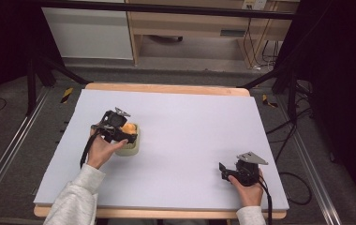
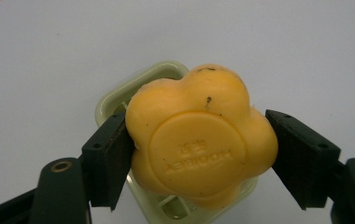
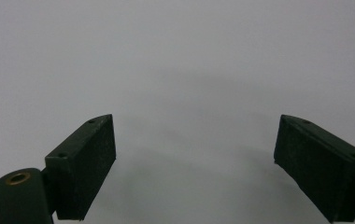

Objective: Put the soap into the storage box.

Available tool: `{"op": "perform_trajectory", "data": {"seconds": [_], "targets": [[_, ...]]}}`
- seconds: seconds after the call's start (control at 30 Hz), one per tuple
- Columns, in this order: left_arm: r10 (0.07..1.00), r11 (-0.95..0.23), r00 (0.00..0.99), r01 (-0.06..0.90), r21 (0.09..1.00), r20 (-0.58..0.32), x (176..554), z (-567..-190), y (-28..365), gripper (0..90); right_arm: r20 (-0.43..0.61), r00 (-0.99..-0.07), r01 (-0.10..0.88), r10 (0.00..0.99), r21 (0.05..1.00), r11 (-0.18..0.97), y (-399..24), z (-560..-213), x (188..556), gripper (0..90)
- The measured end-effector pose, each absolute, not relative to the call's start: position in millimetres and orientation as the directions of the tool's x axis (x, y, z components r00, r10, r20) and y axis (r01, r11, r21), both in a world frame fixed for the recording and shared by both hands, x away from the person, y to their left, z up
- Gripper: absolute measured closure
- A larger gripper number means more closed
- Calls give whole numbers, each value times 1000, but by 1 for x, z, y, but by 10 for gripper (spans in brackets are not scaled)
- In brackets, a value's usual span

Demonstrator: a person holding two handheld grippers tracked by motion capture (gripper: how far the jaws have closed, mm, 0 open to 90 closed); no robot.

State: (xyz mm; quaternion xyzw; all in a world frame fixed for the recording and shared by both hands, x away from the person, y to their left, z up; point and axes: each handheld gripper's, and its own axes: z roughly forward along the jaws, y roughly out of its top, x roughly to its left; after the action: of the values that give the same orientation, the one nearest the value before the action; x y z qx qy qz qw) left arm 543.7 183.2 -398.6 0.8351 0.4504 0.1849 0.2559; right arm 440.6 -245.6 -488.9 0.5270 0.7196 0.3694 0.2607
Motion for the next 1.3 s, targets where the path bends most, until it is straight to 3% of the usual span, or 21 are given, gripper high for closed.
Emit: {"op": "perform_trajectory", "data": {"seconds": [1.3], "targets": [[855, -470, 514, 705, 530, 75, 553, -429, 188, 266, 23, -308, 575, 951, 801, 167, -245, -489, 441, 138]]}}
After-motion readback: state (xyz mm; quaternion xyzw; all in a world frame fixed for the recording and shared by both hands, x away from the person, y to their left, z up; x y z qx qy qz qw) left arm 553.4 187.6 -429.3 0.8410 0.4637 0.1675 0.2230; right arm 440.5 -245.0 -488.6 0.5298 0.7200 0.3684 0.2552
